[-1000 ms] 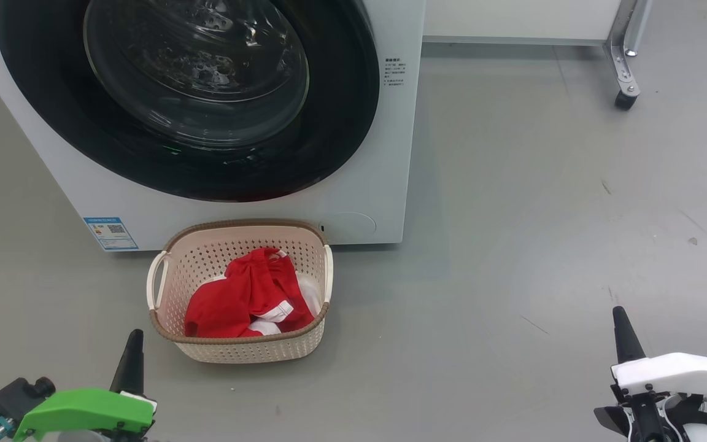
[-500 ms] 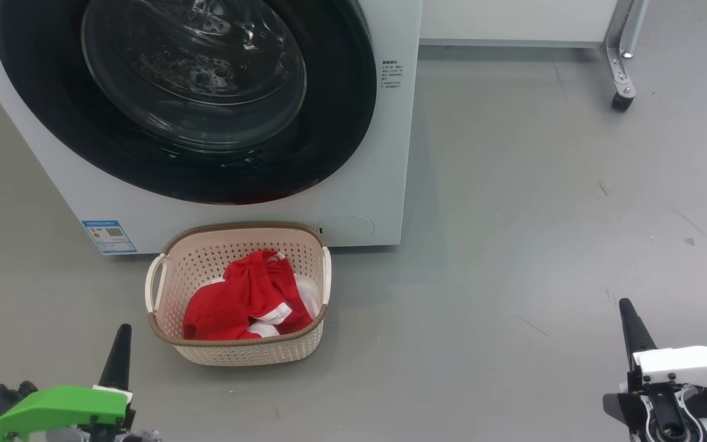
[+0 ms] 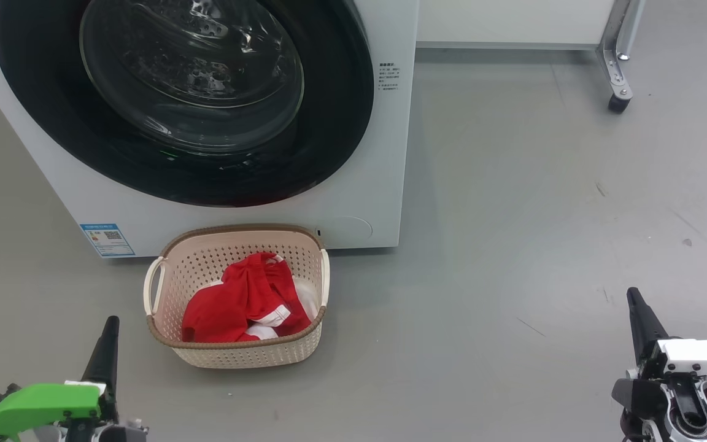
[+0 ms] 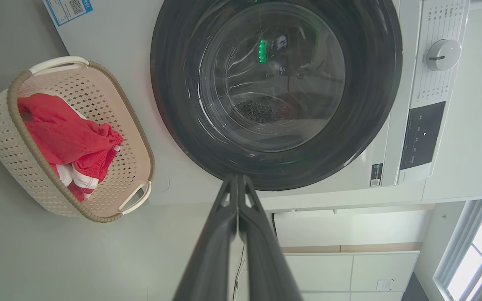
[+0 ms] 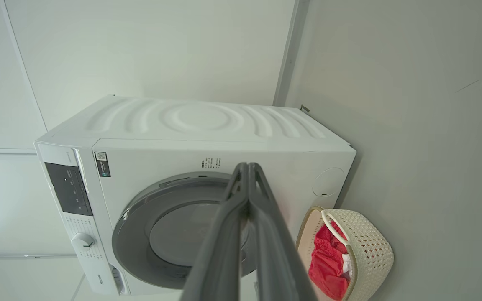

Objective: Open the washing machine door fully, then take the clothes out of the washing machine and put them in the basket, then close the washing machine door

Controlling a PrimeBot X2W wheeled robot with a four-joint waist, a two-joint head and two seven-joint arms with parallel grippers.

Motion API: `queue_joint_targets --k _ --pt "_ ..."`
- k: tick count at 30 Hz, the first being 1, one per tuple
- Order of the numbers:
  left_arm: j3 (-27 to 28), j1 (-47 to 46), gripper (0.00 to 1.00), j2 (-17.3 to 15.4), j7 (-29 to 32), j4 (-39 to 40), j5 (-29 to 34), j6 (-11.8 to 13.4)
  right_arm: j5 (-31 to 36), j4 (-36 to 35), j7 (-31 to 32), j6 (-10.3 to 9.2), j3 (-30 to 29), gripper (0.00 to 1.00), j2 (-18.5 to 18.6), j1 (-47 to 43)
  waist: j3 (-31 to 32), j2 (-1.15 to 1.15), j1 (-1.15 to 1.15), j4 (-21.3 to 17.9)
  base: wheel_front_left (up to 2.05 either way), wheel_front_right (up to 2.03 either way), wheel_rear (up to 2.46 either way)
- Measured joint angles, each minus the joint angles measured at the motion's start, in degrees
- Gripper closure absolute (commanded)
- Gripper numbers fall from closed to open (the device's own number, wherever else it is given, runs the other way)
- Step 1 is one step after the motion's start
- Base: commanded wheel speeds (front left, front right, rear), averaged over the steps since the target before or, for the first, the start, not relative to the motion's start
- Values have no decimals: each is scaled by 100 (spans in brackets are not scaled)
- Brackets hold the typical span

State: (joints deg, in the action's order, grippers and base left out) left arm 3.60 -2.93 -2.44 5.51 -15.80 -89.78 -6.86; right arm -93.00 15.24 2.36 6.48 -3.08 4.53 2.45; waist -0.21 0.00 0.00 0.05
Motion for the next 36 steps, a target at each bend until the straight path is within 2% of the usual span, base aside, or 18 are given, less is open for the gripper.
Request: queue_joint_targets --k 3,36 --pt "32 -56 100 0 47 0 -207 -1 -208 3 45 2 -32 100 8 45 4 0 0 -4 0 0 0" --pt "40 -65 100 1 47 0 -207 -1 -222 54 46 20 -51 100 9 67 5 0 0 -5 0 0 0"
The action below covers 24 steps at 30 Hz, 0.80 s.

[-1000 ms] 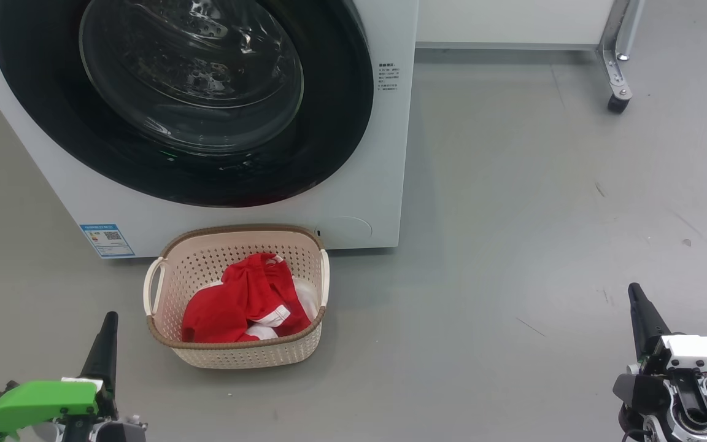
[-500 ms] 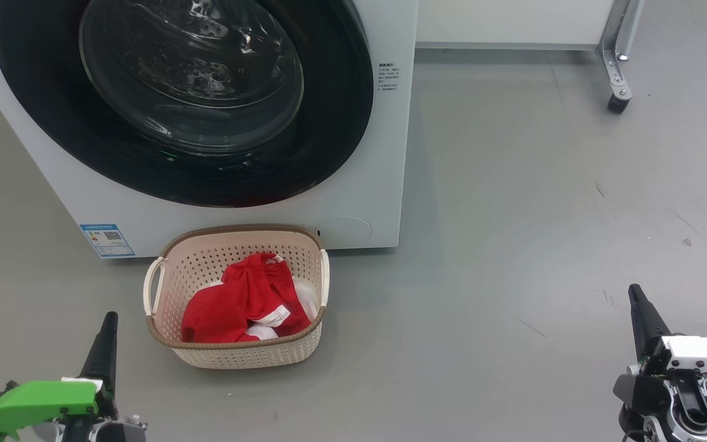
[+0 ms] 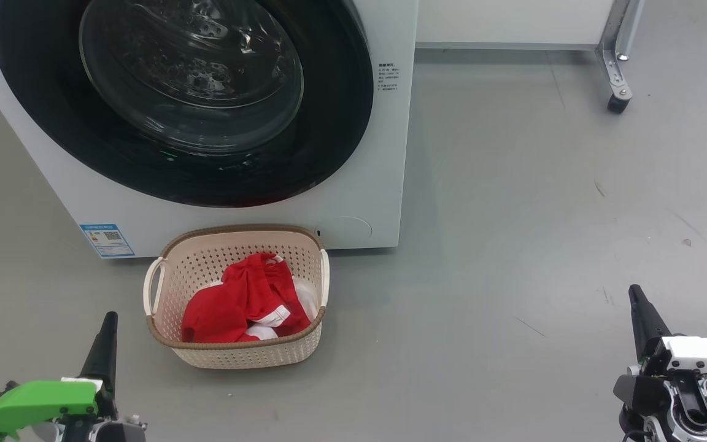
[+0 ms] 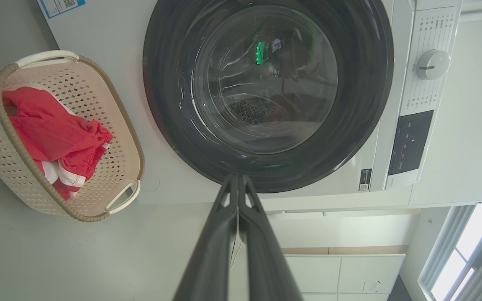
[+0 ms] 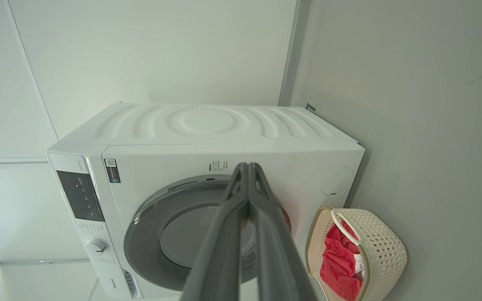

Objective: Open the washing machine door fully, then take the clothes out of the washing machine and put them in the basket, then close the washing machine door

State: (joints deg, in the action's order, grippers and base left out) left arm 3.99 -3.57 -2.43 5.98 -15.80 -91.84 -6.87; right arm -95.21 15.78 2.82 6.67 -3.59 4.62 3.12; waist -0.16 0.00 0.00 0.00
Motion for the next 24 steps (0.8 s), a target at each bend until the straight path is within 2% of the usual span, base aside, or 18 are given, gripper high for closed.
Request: queue_joint_targets --k 24 --pt "7 0 100 0 0 1 0 -1 1 21 18 29 -9 100 0 2 0 0 0 0 0 0 0"
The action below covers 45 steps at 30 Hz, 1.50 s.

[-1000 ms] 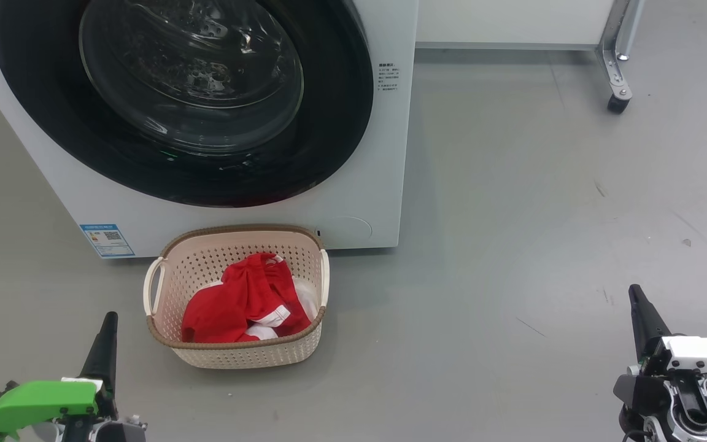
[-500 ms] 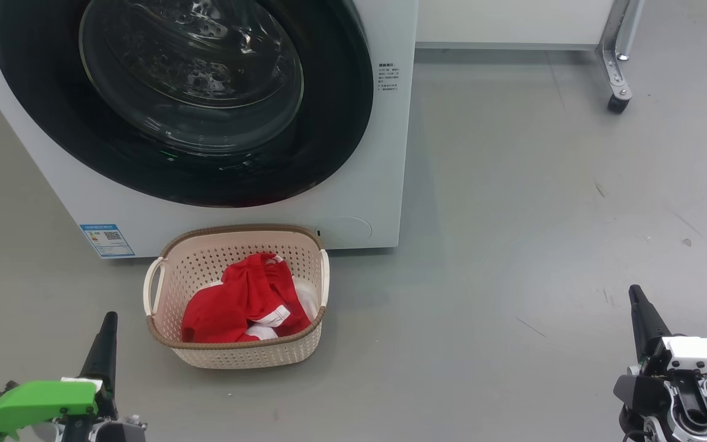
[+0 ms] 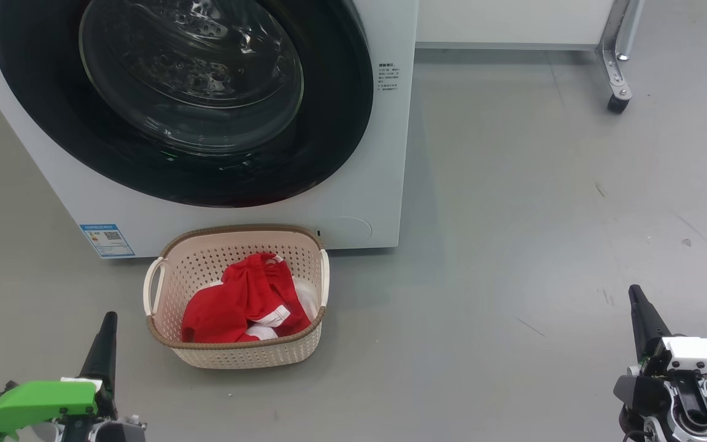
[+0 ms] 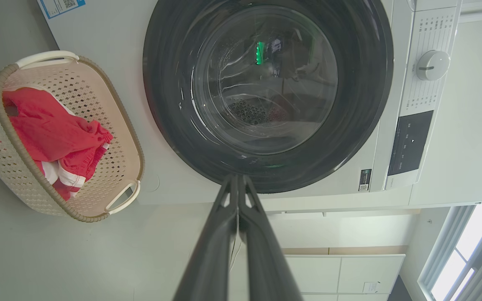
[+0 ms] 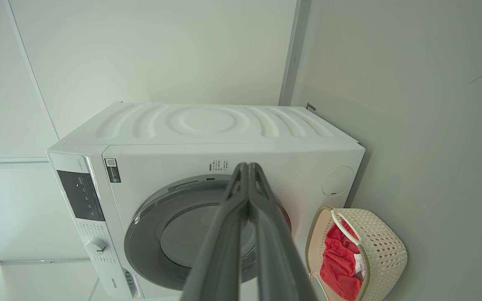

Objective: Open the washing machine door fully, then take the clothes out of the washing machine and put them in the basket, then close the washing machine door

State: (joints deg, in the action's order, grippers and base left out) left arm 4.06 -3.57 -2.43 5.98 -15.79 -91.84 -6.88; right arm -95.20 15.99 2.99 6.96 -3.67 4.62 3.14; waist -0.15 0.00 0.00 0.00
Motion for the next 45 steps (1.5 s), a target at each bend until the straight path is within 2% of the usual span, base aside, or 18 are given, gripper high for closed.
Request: queue_joint_targets --k 45 --pt "7 0 100 1 0 1 0 0 1 8 25 1 -27 100 -3 14 0 0 0 -1 0 0 0"
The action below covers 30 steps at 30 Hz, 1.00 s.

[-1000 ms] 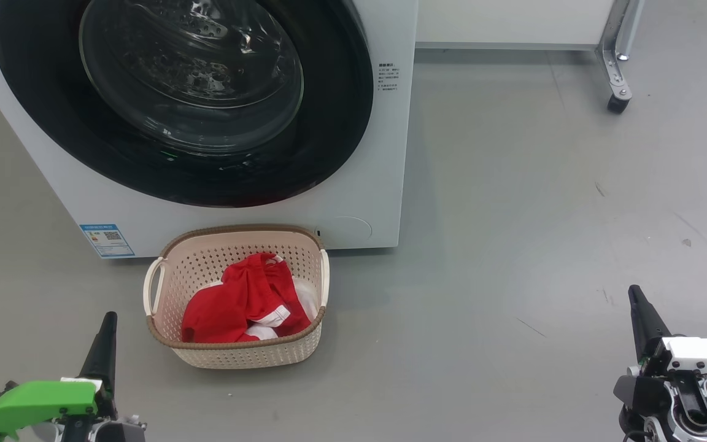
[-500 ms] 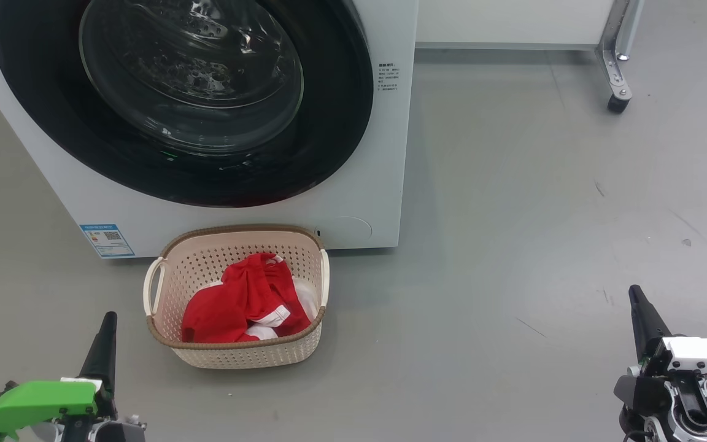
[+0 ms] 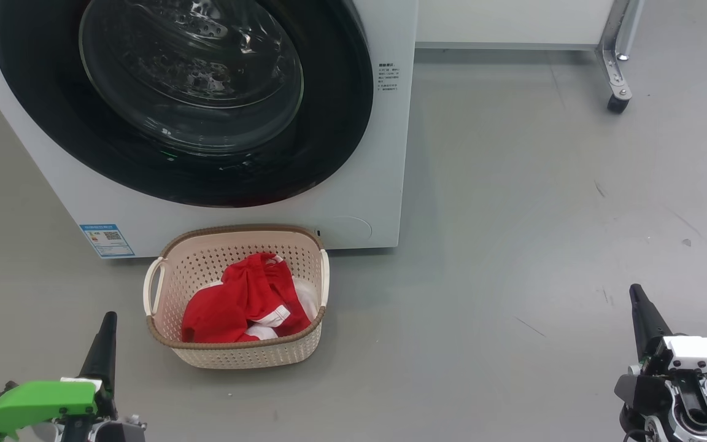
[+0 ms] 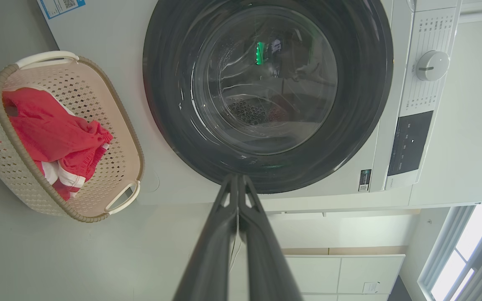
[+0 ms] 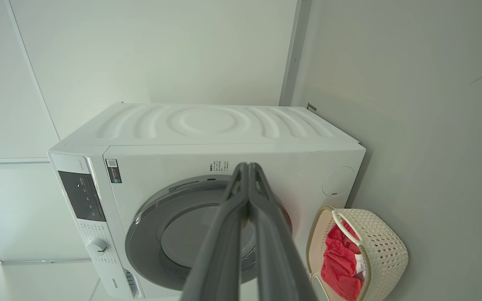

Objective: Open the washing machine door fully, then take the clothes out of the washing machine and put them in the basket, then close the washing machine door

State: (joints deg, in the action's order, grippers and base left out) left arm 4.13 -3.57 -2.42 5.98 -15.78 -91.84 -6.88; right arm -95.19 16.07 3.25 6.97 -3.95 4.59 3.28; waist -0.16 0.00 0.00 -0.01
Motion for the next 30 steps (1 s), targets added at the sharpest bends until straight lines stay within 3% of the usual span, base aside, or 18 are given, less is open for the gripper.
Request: queue_joint_targets --k 30 --pt "2 0 100 1 0 1 0 0 1 -3 7 0 -20 100 -3 3 -1 0 0 0 0 0 0"
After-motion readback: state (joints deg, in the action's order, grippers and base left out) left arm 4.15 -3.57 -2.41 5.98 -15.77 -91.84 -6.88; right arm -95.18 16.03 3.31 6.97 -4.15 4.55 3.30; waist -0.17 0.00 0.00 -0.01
